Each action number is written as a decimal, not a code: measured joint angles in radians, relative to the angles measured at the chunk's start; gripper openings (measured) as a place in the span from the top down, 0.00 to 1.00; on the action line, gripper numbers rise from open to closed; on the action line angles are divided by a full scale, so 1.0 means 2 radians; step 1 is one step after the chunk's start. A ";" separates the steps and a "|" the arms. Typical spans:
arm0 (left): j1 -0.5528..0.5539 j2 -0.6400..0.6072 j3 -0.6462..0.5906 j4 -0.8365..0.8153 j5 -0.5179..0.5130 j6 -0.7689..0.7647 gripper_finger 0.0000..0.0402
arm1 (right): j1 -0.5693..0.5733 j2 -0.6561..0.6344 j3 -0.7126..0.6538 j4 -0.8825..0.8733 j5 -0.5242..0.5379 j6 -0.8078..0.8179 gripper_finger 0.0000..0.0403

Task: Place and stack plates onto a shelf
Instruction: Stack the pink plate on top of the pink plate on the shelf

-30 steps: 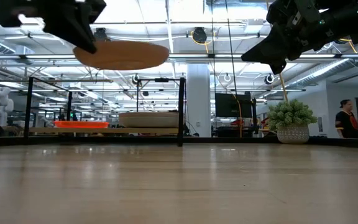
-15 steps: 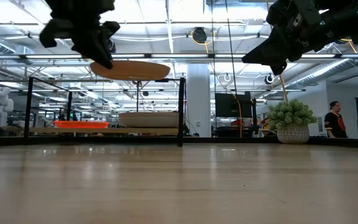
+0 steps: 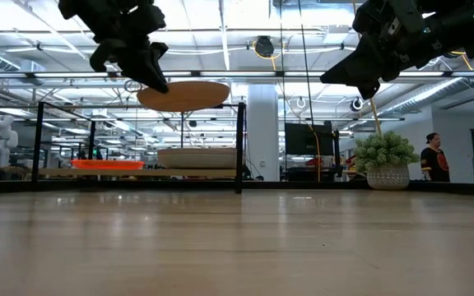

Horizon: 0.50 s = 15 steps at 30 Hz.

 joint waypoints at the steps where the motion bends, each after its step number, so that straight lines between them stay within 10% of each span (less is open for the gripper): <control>1: 0.008 0.000 0.000 0.002 0.008 0.000 0.97 | 0.000 0.000 0.000 0.000 0.000 0.000 1.00; 15: -0.001 0.000 0.000 -0.006 0.059 -0.011 0.97 | 0.000 0.001 0.014 0.046 0.007 -0.033 0.97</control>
